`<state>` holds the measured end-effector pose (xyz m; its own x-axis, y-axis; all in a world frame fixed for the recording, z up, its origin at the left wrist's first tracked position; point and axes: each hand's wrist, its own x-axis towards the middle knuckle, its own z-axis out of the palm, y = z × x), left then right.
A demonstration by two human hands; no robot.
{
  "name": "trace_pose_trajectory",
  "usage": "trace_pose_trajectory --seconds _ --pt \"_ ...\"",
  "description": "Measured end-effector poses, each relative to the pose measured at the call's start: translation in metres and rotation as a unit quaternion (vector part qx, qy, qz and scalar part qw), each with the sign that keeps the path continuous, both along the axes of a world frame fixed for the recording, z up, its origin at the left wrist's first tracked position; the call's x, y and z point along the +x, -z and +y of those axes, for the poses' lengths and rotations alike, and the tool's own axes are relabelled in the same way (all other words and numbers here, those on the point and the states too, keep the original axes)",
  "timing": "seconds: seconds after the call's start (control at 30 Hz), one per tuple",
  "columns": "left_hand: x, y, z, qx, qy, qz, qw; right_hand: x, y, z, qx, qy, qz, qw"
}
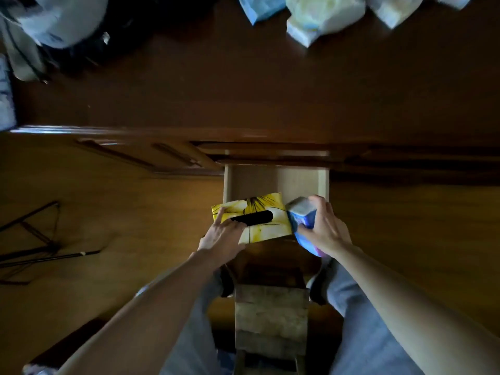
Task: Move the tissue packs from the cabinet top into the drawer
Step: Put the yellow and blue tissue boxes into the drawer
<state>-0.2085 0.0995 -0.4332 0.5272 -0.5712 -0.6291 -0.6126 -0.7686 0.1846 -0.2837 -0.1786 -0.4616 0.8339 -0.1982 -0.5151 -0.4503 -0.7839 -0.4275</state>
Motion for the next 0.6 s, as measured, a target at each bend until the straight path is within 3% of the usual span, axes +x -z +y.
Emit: trace_pose_trajectory --seconds 0.3,0.43,0.6 --pt "0.015 0.191 -0.010 -0.103 -0.003 -0.078 0.992 0.023 0.176 -0.022 -0.024 -0.022 -0.059 0.998" --pt "0.027 0.260 -0.018 -0.094 0.021 -0.098 0.991 0.038 0.239 -0.031 -0.039 0.001 -0.064 0.997" --pt "0.036 0.313 -0.024 -0.076 -0.017 -0.097 0.992 0.043 0.293 -0.040 0.003 -0.005 -0.090 0.996"
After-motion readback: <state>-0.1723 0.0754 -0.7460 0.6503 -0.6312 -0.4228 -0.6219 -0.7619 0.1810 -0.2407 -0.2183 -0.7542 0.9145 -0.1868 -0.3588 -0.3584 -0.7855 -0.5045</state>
